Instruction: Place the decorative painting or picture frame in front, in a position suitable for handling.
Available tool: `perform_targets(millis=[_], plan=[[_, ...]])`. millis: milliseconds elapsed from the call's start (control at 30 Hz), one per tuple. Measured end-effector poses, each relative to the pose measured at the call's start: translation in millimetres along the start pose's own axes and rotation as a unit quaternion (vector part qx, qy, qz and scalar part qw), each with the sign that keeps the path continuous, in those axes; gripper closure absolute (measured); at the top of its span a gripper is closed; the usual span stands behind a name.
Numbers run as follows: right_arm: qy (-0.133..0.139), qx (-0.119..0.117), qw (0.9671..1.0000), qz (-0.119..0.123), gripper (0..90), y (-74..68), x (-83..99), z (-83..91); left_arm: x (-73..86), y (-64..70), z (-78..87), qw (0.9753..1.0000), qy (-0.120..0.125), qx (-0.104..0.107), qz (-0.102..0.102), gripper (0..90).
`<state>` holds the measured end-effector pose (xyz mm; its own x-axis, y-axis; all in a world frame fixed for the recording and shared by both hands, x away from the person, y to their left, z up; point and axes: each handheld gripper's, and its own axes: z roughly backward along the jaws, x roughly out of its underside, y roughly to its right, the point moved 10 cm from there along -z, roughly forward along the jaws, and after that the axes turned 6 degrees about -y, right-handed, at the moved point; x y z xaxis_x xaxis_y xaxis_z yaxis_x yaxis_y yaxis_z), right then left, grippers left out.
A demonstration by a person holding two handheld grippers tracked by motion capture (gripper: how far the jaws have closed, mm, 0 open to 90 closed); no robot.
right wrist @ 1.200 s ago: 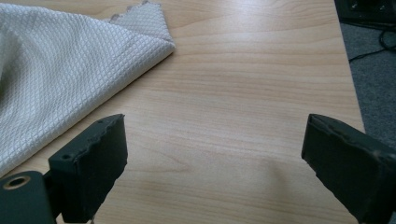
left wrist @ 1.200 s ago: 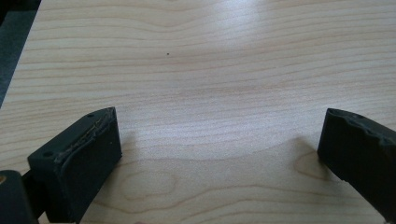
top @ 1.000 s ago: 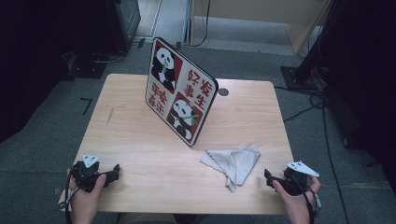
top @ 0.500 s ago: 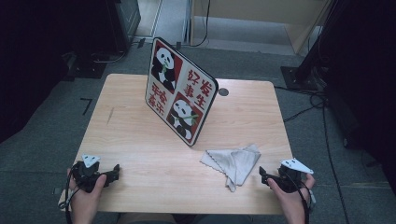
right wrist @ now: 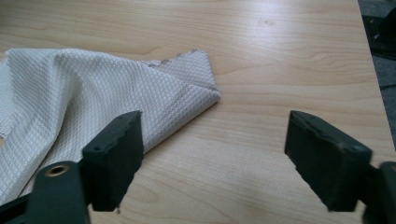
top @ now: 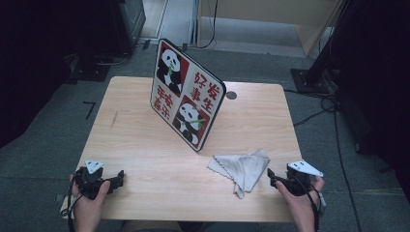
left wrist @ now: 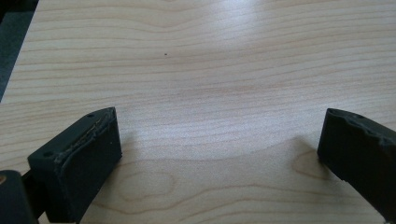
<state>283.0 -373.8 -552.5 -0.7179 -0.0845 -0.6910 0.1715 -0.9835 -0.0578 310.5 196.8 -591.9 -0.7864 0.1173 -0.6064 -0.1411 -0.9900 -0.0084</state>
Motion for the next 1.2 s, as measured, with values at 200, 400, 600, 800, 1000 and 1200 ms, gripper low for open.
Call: perform_targets(millis=[200,400,600,800,1000,1200], plan=[[0.019,-0.032,0.9993,0.001,29.8,-11.4,-9.3,1.3,0.0,0.0,0.0,1.0,0.0,0.0,0.0,0.0],[0.011,-0.047,0.9987,0.018,36.6,-17.9,-16.3,2.5,0.0,0.0,0.0,1.0,0.0,0.0,0.0,0.0],[0.0,-0.079,0.9966,0.025,43.0,-23.1,-22.5,5.4,0.0,0.0,0.0,1.0,0.0,0.0,0.0,0.0],[-0.021,-0.133,0.99,0.044,52.1,-35.6,-31.6,10.4,0.0,0.0,0.0,1.0,0.0,0.0,0.0,0.0],[-0.043,-0.116,0.9881,0.092,44.5,-39.0,-39.1,2.5,0.1,-0.2,0.0,1.0,-0.001,0.0,-0.001,0.0],[-0.055,-0.121,0.9855,0.106,43.6,-29.1,-44.8,-14.8,-0.1,-0.1,-0.1,1.0,0.001,0.0,0.0,0.0]])
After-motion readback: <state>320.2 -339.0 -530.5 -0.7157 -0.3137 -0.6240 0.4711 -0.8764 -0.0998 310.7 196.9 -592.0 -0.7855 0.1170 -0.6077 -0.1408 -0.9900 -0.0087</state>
